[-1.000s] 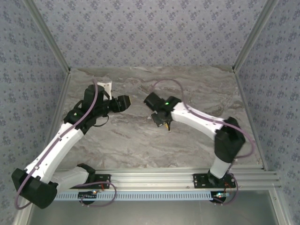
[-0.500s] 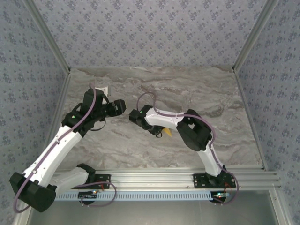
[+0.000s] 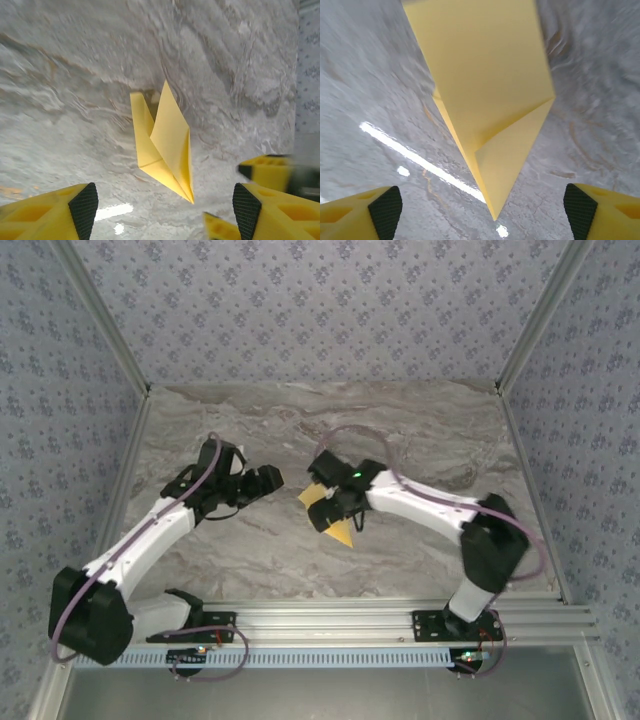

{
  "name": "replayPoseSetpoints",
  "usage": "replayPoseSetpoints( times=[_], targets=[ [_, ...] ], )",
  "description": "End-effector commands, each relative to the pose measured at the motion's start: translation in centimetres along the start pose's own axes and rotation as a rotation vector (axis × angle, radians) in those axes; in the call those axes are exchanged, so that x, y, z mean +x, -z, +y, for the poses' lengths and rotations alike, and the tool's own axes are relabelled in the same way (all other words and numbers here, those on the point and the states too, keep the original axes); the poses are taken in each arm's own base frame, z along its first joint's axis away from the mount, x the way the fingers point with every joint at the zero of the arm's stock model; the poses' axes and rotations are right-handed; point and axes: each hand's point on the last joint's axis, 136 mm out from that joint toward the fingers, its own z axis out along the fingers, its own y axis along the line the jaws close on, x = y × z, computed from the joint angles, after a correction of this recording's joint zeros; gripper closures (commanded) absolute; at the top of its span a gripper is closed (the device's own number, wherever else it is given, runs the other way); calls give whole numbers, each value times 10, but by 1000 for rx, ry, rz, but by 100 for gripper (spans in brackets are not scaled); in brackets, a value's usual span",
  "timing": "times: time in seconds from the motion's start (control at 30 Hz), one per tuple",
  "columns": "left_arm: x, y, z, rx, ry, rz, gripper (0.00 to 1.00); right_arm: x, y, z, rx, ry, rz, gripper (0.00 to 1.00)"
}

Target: Fold a paper plane with a square sheet of paper (fold left side to right side)

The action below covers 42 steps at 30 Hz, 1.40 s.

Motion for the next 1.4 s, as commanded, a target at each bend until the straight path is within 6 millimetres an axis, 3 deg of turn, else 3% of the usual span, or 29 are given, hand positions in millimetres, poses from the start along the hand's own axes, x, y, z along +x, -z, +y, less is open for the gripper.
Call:
replayPoseSetpoints(
  times=[0.0, 0.17, 0.5, 0.6, 0.7, 0.83, 0.97, 1.37],
  targets=[
    [6, -18, -31, 161, 13, 62, 26, -13, 20, -3, -170, -78, -139, 3],
    [25, -57, -31, 139, 12, 134, 26, -21, 39, -35, -325, -279, -296, 0],
    [42, -121, -19, 112, 16, 224, 29, -6, 39, -66, -499, -474, -367, 0],
    [40, -133, -27, 166, -14, 228, 36, 1, 38, -69, -543, -474, -355, 1],
    [36, -142, -29, 191, -80, 224, 56, 6, 33, -71, -556, -437, -345, 5],
    [35, -145, -33, 231, -124, 235, 80, 6, 25, -64, -614, -370, -322, 11],
    [37, -140, -36, 267, -176, 249, 94, -3, 16, -60, -673, -330, -331, 17],
    [51, -118, -41, 453, -265, 358, 100, -34, -27, -61, -801, -262, -355, 24]
  ],
)
